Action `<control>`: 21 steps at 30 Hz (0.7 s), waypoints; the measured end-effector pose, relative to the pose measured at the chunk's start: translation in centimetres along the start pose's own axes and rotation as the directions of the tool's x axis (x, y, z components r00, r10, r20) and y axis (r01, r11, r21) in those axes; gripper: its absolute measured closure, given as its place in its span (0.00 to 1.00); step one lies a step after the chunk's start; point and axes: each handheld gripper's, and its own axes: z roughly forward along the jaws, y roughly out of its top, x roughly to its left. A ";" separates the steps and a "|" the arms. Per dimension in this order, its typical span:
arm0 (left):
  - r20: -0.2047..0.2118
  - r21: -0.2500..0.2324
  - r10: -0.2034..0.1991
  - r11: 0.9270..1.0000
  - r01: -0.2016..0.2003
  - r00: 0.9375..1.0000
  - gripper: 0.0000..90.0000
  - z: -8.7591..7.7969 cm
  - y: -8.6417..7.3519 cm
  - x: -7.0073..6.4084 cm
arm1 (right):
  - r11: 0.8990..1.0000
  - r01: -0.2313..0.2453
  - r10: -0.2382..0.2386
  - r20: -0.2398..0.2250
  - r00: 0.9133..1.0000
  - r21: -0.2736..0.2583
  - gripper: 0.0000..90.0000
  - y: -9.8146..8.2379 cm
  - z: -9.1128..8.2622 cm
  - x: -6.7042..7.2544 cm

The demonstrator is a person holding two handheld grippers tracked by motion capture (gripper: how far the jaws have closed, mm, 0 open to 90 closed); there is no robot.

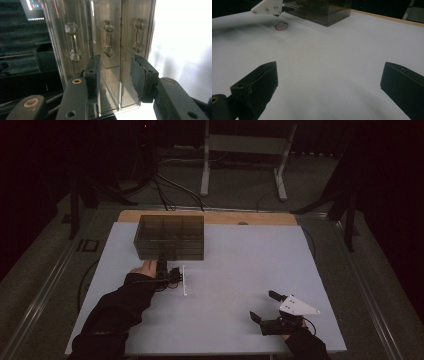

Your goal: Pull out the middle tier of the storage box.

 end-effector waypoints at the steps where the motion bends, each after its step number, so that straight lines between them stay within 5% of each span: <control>1: -0.019 -0.008 0.004 1.000 -0.004 1.000 0.71 0.2 0.0 -0.1 | 1.000 0.003 -0.003 0.000 1.000 -0.001 0.01 0.0 0.0 0.0; 8: -0.038 0.004 0.036 0.999 -0.036 0.999 0.76 0.5 0.2 -0.3 | 1.000 0.004 -0.004 -0.001 1.000 0.001 0.01 0.0 0.0 0.0; 21: -0.047 0.026 0.029 0.999 -0.028 0.998 0.83 1.2 0.5 -0.2 | 1.000 0.004 -0.004 -0.003 1.000 0.005 0.01 -0.1 0.0 0.0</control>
